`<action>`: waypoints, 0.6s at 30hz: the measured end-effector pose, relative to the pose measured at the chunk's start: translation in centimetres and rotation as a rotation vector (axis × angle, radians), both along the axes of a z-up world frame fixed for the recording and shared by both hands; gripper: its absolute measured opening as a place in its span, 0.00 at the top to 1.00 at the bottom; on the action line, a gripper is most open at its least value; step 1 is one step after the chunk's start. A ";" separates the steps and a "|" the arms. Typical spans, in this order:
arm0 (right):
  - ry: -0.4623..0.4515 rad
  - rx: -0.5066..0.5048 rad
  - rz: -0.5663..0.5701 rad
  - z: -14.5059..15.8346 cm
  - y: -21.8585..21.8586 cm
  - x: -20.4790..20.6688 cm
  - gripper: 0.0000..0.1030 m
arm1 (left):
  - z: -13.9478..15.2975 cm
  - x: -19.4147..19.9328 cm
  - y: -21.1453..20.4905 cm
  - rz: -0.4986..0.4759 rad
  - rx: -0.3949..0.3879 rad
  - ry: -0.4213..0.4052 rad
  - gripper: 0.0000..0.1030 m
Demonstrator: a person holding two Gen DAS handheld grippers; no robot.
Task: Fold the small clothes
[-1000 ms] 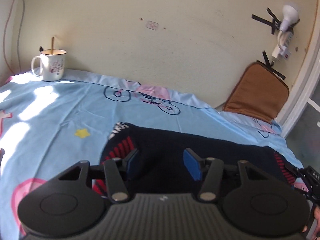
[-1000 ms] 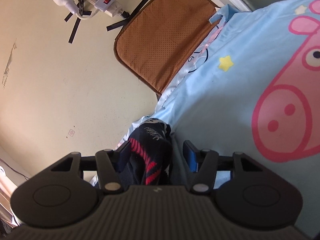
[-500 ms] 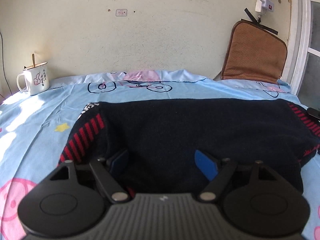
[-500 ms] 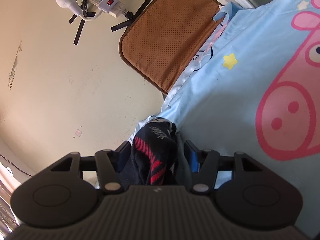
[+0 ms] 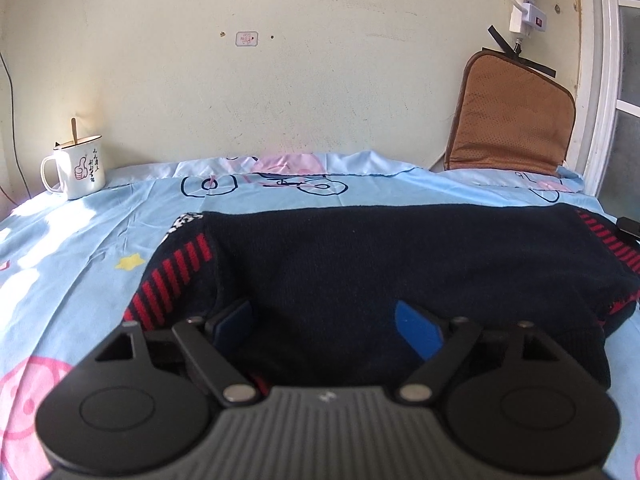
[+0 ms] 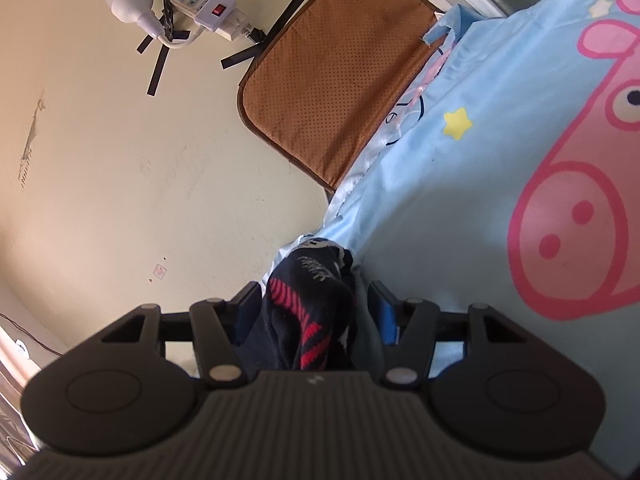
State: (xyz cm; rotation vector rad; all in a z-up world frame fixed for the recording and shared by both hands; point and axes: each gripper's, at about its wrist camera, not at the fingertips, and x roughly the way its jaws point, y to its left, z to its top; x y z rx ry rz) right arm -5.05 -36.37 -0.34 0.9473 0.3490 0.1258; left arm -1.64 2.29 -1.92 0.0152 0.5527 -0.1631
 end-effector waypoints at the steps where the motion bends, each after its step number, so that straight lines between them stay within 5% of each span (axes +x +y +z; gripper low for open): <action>1: 0.000 0.000 0.000 0.0 0.0 0.0 0.40 | 0.0 -0.1 0.1 0.005 -0.004 -0.007 0.14; 6: 0.002 -0.004 0.000 0.0 0.0 0.0 0.40 | 0.2 -0.6 1.1 0.008 -0.076 -0.032 0.00; 18: 0.018 -0.051 0.010 0.3 0.4 0.3 0.39 | 0.0 -0.7 1.0 0.012 -0.068 -0.025 0.00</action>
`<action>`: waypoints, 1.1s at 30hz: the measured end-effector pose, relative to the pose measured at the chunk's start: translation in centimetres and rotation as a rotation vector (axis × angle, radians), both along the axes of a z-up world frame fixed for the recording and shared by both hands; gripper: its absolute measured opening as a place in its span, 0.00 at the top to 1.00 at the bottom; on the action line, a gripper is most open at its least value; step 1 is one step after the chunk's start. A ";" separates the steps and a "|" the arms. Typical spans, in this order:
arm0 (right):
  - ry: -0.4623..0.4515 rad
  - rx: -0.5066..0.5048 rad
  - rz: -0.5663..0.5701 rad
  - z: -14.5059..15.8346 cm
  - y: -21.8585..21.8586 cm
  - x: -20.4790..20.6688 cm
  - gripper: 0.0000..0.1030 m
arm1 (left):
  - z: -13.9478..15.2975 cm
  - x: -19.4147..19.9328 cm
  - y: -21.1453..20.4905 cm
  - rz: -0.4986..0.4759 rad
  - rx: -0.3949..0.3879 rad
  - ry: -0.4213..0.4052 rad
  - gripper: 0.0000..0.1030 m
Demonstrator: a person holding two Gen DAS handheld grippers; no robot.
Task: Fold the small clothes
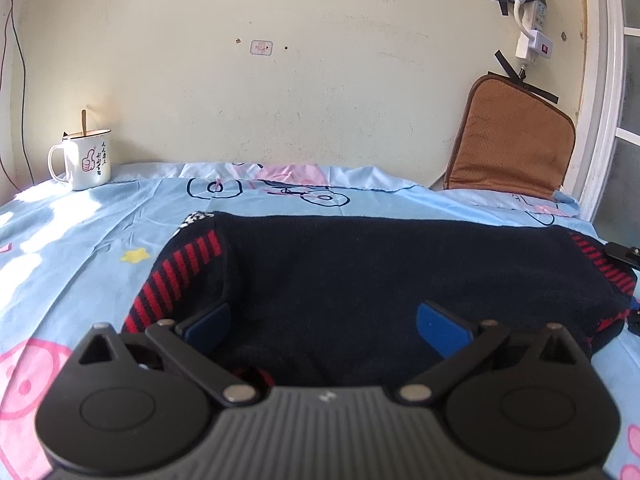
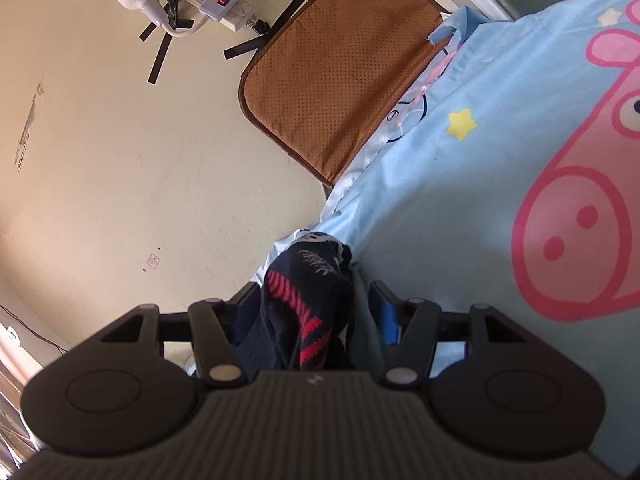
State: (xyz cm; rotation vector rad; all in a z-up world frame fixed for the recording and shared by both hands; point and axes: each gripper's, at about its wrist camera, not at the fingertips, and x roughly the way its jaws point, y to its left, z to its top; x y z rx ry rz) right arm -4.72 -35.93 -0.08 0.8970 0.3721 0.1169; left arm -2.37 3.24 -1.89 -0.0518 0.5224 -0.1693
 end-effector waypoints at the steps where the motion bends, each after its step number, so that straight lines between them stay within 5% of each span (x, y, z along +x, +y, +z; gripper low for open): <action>1: 0.001 -0.002 0.001 0.0 0.0 0.0 0.39 | 0.0 0.0 -0.1 0.000 0.007 0.005 0.00; 13: -0.001 0.000 -0.009 -0.1 0.0 -0.2 0.39 | -0.3 0.8 -1.8 -0.054 0.149 0.074 0.00; 18: 0.005 -0.015 -0.010 0.0 0.1 -0.2 0.39 | -0.3 0.7 -1.6 -0.063 0.143 0.069 0.00; 23: 0.022 -0.048 0.006 0.2 0.5 -0.1 0.39 | 0.2 0.0 -0.1 -0.088 0.047 0.021 0.01; 30: 0.111 -0.233 0.131 1.0 4.0 1.1 0.44 | 0.2 0.5 0.1 -0.133 0.009 0.043 0.20; 33: 0.134 -0.239 0.129 0.7 4.2 1.8 0.63 | 0.3 0.6 0.3 -0.127 0.008 0.050 0.32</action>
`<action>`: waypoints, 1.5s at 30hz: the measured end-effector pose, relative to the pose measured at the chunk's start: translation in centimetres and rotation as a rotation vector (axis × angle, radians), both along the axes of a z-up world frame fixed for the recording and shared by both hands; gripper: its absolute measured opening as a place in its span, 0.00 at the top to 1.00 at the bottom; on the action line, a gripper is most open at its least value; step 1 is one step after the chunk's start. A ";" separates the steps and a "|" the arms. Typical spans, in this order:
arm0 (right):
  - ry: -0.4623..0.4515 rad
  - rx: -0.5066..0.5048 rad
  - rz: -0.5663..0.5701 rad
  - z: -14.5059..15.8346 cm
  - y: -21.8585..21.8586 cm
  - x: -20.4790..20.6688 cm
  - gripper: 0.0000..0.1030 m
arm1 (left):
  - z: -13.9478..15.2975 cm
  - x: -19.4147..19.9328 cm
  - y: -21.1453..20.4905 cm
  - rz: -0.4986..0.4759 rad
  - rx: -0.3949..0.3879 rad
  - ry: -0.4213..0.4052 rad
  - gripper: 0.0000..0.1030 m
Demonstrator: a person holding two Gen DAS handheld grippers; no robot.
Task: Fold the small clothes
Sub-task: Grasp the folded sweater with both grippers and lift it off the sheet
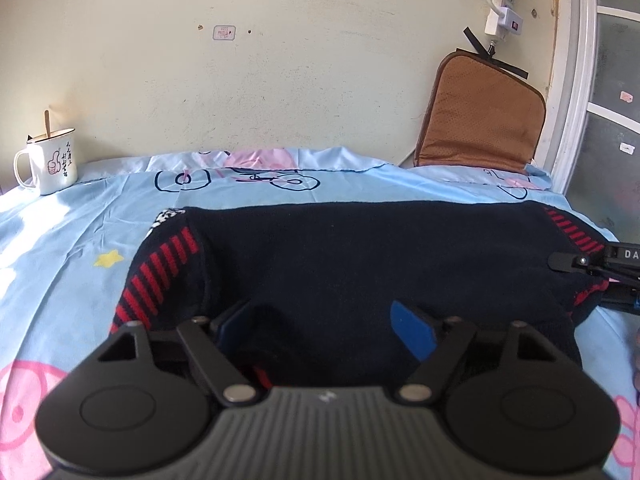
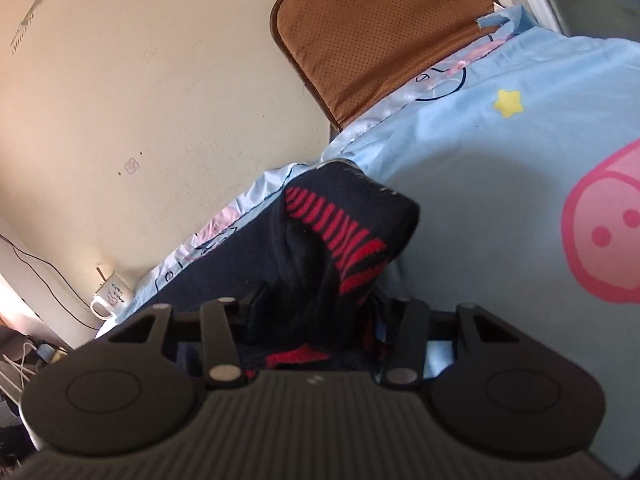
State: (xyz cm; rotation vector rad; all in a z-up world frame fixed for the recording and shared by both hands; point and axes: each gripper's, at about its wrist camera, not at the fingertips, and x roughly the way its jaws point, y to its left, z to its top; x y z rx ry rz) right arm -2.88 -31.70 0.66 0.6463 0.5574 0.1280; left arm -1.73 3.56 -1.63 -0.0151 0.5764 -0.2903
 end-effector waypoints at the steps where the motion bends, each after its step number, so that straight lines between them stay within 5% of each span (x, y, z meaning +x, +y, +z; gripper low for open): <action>1: 0.009 0.022 -0.003 -0.2 -0.2 0.1 0.70 | 0.1 0.0 0.2 0.002 -0.013 0.002 0.36; 3: 0.001 0.045 -0.007 -0.2 -0.5 -0.2 0.74 | 0.7 0.1 1.0 -0.008 -0.053 0.010 0.52; 7: -0.061 0.071 -0.008 2.2 0.2 -0.8 0.77 | 4.1 0.2 4.5 -0.026 -0.223 -0.041 0.52; 14: -0.199 -0.195 0.158 8.8 9.1 -0.4 0.76 | 7.6 2.6 11.1 0.055 -0.478 -0.060 0.49; 19: -0.248 -0.384 0.386 9.6 18.7 1.2 0.76 | 6.9 2.9 12.9 0.114 -0.508 -0.080 0.40; 24: -0.200 -0.584 0.684 5.7 28.3 2.4 0.75 | 5.4 3.1 14.7 0.172 -0.518 -0.055 0.35; 27: -0.203 -0.616 0.700 4.2 29.3 2.6 0.67 | 4.4 3.8 14.8 0.189 -0.507 -0.001 0.34; 31: -0.194 -0.426 0.809 6.1 26.6 2.4 0.38 | 3.8 4.2 13.6 0.155 -0.457 0.027 0.34; 36: -0.228 -0.039 0.652 8.8 17.8 1.7 0.40 | 3.3 5.2 11.8 0.165 -0.388 0.061 0.21; 40: -0.135 -0.009 0.412 7.4 13.2 3.5 0.37 | 2.1 6.0 10.8 0.190 -0.357 0.122 0.06; 44: 0.014 0.069 0.356 3.1 13.1 5.7 0.37 | -0.6 7.7 9.8 0.152 -0.378 0.261 0.01; 45: 0.031 0.058 0.355 2.4 13.7 6.1 0.37 | -0.8 7.5 9.5 0.152 -0.364 0.236 0.00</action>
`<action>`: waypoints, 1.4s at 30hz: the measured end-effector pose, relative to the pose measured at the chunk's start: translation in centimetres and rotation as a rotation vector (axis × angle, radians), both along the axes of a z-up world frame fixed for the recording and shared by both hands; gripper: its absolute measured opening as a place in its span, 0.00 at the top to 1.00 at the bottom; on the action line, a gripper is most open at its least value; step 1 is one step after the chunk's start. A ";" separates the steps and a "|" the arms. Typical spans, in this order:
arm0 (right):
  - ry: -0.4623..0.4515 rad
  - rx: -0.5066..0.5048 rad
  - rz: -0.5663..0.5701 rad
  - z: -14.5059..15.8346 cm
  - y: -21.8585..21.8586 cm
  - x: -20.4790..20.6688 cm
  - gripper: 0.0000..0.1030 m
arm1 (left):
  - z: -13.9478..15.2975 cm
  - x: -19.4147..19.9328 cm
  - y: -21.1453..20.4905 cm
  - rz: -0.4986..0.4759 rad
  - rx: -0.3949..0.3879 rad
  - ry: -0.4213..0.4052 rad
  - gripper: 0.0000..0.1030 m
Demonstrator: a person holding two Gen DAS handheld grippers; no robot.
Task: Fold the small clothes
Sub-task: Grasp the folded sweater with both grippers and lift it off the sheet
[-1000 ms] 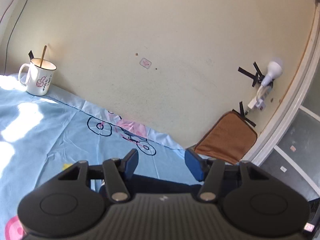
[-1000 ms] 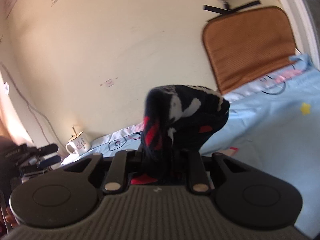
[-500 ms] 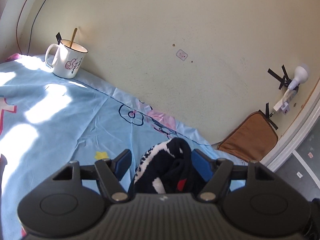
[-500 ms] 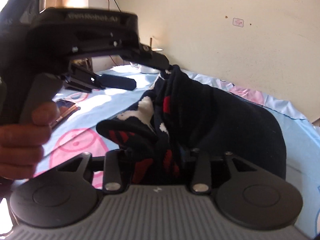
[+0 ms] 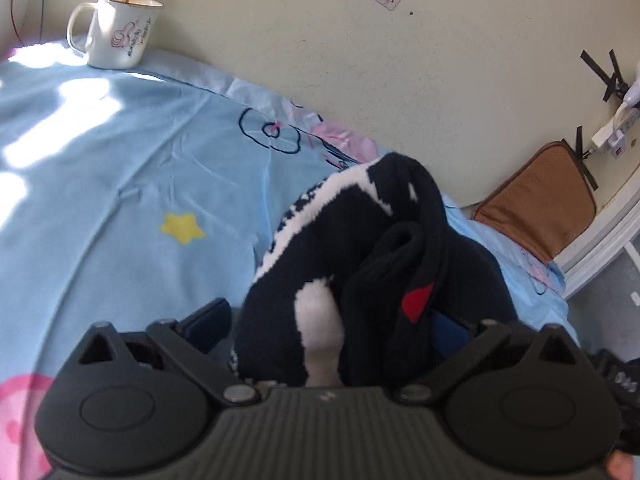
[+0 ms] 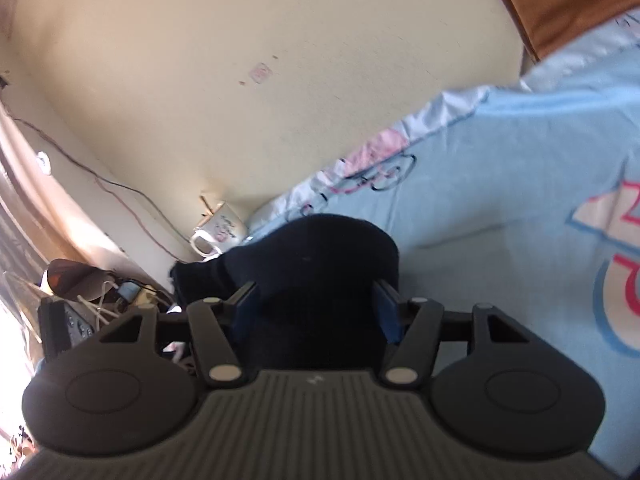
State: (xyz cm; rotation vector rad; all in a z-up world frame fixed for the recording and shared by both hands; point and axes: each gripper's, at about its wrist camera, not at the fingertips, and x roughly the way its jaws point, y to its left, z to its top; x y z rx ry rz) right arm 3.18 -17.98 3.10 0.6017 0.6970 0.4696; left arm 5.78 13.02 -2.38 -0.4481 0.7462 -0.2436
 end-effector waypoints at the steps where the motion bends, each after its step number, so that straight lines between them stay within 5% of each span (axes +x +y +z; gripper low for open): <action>1: 0.012 0.020 0.001 -0.7 0.2 0.2 0.35 | 0.1 -0.1 -0.5 -0.006 0.038 -0.001 0.00; 7: 0.013 0.068 0.015 -0.8 -0.4 -0.7 0.33 | 0.5 -0.5 -1.2 -0.023 0.049 0.026 0.01; 10: 0.014 0.077 -0.004 -0.7 -0.3 -0.9 0.48 | 0.6 -0.9 -2.1 -0.030 0.023 0.024 0.19; 15: -0.109 0.013 -0.068 1.8 -1.2 -3.5 0.56 | 2.0 -1.3 -3.6 -0.051 -0.034 -0.013 0.38; 19: -0.239 -0.070 -0.166 4.2 -3.8 -7.1 0.56 | 2.3 -1.2 -6.8 -0.172 -0.127 -0.033 0.39; 23: -0.105 -0.057 -0.258 1.9 -7.3 -7.7 0.55 | 1.1 -0.5 -11.2 -0.232 -0.043 0.009 0.36; 25: -0.026 0.019 -0.297 -0.3 -8.8 -7.5 0.52 | 0.5 -0.6 -13.0 -0.231 0.053 0.000 0.21; 28: -0.008 0.086 -0.259 -0.3 -10.0 -7.1 0.46 | 1.1 -0.5 -12.5 -0.232 0.066 0.021 0.14; 31: -0.079 0.061 -0.184 1.1 -11.1 -7.1 0.22 | 2.0 -0.4 -10.5 -0.240 0.052 0.025 0.01; 32: -0.091 0.049 -0.162 1.5 -11.3 -6.9 0.21 | 2.1 -0.3 -10.1 -0.249 0.044 0.028 0.00; 37: 0.035 0.046 -0.024 0.1 -10.1 -4.2 0.29 | 0.4 1.5 -10.9 -0.363 -0.009 0.113 0.04; 39: 0.045 0.018 -0.028 -0.6 -8.8 -3.7 0.40 | 0.5 1.3 -12.1 -0.375 0.036 0.081 0.21; 42: 0.020 0.066 -0.037 0.9 -8.9 -2.1 0.50 | 1.9 2.8 -12.2 -0.355 0.015 0.070 0.33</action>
